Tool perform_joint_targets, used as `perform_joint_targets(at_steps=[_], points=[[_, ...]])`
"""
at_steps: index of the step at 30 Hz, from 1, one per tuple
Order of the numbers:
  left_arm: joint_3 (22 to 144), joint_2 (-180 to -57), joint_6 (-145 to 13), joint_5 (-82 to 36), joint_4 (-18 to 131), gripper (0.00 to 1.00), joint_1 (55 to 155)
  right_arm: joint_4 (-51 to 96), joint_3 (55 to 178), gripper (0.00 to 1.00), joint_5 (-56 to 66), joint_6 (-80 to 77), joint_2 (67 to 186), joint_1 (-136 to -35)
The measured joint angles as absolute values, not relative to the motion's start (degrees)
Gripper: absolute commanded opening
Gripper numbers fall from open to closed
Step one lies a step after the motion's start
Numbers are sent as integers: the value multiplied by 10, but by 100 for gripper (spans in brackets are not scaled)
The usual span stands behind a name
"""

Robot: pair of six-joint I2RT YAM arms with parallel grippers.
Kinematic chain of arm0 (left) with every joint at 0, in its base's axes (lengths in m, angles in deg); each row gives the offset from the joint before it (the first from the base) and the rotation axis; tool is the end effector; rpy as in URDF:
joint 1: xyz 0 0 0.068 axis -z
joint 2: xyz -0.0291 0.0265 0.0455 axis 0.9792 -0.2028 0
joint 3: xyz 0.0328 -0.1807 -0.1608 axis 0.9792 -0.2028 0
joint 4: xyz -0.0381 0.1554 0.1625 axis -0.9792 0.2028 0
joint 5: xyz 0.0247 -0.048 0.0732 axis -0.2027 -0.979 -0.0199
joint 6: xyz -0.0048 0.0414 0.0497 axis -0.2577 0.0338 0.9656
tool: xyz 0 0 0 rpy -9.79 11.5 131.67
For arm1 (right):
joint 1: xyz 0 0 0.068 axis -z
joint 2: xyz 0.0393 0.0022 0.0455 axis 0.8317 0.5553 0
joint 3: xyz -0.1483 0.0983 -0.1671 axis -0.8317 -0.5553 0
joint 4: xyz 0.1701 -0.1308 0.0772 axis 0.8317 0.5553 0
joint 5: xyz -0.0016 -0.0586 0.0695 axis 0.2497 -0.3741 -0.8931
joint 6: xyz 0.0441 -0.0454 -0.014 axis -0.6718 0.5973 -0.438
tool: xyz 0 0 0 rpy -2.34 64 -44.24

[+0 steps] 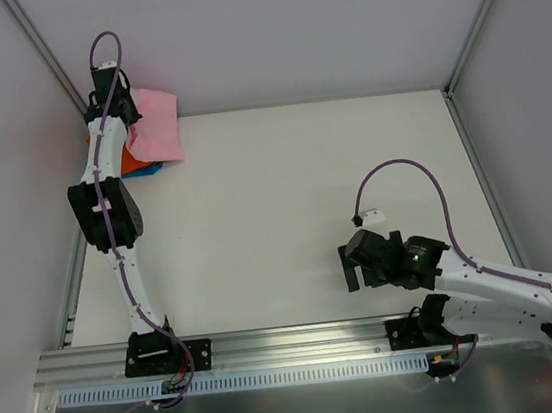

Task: Fold and stack the t-shirts
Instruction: Put the neatly folded tshirt into the corner of the board with the left arm

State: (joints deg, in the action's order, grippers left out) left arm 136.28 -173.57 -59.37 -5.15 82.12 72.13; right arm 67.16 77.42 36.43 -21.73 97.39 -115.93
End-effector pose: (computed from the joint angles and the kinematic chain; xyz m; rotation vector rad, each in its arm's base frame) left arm 0.4900 0.0617 0.2754 -0.3037 2.0392 0.1919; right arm 0.0941 0.1214 0.1962 -0.5684 2.4319 0.0789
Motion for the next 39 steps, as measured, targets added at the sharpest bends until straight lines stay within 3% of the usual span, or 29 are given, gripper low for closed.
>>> perform_joint_targets(at_steps=[39], points=[[1399, -1736, -580, -92, 871, 0, 707, 639, 746, 99, 347, -195, 981, -1138]])
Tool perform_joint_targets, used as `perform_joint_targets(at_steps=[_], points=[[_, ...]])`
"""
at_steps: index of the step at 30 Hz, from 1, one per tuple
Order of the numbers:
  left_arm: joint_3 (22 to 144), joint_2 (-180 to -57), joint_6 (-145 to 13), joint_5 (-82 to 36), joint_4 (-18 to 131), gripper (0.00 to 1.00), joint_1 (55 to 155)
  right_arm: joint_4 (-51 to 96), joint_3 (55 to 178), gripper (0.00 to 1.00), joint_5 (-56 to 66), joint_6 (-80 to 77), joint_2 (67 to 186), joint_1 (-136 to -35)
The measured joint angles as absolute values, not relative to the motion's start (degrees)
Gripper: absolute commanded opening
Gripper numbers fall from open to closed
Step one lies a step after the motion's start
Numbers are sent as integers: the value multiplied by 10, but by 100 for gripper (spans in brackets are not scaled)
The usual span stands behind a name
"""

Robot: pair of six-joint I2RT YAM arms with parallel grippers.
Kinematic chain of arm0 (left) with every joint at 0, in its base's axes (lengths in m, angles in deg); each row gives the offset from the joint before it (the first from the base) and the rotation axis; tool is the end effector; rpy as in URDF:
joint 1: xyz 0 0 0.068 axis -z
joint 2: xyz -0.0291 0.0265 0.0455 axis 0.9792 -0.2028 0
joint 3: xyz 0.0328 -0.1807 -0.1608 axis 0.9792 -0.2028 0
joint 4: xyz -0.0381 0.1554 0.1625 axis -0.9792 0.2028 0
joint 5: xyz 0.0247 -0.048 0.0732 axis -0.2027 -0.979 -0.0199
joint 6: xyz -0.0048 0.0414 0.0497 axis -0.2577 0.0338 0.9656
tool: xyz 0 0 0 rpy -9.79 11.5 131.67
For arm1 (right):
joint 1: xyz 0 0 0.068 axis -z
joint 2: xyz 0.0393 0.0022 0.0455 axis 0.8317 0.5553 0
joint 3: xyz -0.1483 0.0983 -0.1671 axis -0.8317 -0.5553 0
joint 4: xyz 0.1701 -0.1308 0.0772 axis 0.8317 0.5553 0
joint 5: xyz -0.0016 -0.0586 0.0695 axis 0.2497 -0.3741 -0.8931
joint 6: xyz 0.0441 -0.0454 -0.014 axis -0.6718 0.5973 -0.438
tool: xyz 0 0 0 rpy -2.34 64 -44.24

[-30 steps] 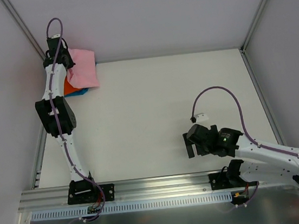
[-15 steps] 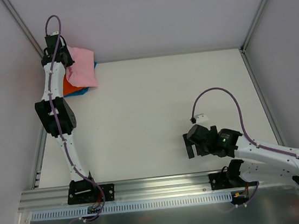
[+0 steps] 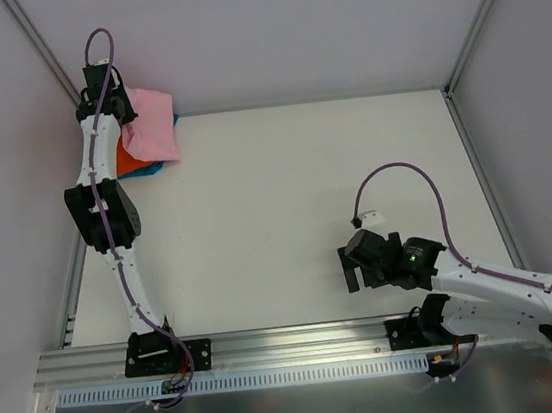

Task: Fold and stack the t-shirts
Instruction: Put the neatly folded tshirt into the corner of the board with the left arm

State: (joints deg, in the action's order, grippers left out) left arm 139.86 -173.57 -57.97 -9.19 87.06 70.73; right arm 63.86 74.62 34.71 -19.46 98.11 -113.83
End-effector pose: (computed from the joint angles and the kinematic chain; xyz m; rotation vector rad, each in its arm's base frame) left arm 0.4848 0.0696 0.2859 -0.2622 2.0719 0.1498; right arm 0.0984 0.1203 0.1839 -0.5875 2.4475 0.0736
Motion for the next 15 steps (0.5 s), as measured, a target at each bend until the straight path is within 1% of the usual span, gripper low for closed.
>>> perform_joint_targets(at_steps=[15], points=[[1412, -1735, -580, -107, 888, 0, 708, 623, 736, 99, 338, -194, 984, -1137]])
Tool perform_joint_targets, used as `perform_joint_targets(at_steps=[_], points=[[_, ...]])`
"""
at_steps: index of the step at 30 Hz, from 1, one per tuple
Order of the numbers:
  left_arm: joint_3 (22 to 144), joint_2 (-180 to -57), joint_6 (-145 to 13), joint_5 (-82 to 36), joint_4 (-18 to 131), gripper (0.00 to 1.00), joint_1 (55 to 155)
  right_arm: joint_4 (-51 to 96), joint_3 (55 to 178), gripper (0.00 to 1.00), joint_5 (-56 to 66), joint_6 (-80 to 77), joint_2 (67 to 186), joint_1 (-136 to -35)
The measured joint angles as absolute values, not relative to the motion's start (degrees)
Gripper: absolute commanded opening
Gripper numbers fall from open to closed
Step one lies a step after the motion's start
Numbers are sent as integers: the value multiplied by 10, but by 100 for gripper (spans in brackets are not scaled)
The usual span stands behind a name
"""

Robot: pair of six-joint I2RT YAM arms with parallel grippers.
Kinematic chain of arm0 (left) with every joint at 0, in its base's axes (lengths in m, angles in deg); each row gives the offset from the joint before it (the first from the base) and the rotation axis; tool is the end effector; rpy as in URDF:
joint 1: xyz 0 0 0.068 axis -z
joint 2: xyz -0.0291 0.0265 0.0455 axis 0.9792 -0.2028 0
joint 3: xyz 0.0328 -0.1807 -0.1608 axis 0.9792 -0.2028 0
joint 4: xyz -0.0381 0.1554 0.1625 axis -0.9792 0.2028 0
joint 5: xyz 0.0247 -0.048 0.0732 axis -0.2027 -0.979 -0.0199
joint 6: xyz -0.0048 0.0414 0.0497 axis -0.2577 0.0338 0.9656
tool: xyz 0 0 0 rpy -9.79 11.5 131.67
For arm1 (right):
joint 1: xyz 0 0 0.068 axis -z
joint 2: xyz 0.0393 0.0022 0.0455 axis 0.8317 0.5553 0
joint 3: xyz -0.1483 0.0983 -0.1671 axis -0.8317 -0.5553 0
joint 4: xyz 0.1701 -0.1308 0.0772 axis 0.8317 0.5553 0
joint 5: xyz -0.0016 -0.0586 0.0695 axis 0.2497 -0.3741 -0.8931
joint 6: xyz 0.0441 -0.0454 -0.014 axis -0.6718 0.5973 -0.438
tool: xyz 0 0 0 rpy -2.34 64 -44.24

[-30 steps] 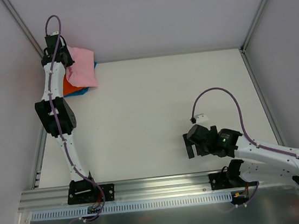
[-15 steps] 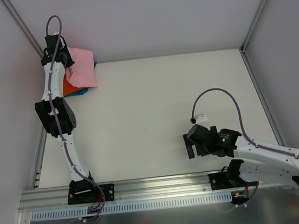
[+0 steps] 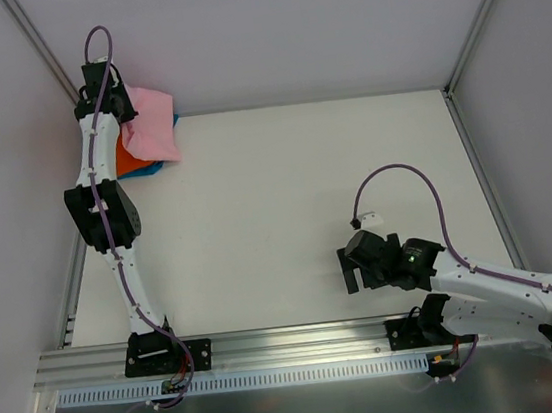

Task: Fold and stack the t-shirts
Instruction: Put the neatly folded tshirt into the corner of the board with the left arm

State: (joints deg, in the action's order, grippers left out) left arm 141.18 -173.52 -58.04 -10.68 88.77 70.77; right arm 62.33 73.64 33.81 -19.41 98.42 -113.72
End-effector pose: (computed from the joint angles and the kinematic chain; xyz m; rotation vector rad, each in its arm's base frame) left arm 0.4832 0.0677 0.2903 -0.2474 2.0798 0.1216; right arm 0.0987 0.1216 0.1798 -0.5918 2.4526 0.0918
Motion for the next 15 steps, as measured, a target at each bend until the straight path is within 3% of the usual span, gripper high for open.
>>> perform_joint_targets(at_steps=[15], points=[[1433, -1732, -580, -115, 897, 0, 712, 616, 736, 100, 335, -194, 986, -1135]])
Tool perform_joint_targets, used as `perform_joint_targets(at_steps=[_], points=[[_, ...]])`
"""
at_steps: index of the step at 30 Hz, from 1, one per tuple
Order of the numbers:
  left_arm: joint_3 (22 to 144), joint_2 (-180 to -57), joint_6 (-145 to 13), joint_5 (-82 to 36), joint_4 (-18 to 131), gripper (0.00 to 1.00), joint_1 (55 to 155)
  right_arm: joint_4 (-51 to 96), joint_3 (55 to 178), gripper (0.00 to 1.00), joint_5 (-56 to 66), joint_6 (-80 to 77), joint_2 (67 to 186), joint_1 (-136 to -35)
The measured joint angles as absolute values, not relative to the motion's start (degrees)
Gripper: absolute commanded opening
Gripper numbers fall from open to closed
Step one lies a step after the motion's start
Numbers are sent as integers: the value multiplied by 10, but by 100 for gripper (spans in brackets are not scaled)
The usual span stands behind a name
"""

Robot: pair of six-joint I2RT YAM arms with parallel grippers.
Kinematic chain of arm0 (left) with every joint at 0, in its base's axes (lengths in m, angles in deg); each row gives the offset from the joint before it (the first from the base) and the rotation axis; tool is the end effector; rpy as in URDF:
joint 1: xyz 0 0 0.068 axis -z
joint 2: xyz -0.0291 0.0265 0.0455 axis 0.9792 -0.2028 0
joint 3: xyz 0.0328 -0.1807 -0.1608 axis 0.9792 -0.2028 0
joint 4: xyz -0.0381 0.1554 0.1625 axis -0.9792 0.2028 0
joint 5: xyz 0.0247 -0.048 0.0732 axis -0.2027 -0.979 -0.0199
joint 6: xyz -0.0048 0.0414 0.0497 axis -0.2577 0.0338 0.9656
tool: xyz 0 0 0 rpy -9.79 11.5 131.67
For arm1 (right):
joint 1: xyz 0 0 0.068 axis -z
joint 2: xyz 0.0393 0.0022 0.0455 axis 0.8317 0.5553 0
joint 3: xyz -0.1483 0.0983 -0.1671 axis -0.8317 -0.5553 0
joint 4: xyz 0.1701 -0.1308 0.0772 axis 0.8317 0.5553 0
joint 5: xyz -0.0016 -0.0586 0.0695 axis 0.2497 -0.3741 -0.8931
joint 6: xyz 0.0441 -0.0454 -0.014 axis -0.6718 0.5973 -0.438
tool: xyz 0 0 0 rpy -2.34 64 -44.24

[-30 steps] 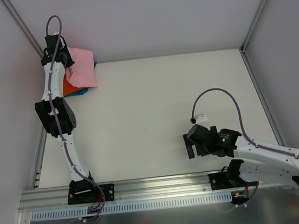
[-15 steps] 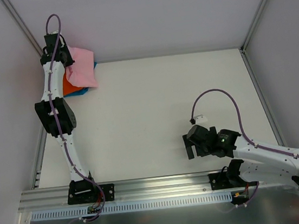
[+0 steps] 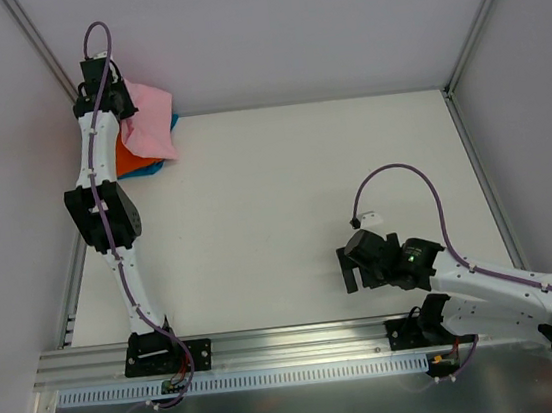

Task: Fold and stack the t-shirts
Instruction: Put the neatly folded tshirt into the corner of the board with the left arm

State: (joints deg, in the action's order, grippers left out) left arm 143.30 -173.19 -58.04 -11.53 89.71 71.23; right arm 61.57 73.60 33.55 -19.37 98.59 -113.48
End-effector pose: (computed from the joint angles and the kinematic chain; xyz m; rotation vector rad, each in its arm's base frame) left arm 0.4817 0.0628 0.3029 -0.2284 2.0553 0.1010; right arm 0.0999 0.1226 0.1799 -0.5857 2.4493 0.1026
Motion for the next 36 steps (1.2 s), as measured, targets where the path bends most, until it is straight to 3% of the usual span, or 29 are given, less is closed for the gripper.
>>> perform_joint_targets(at_steps=[36], points=[[1422, -1734, -564, -52, 891, 0, 688, 612, 735, 99, 320, -183, 1018, -1129]])
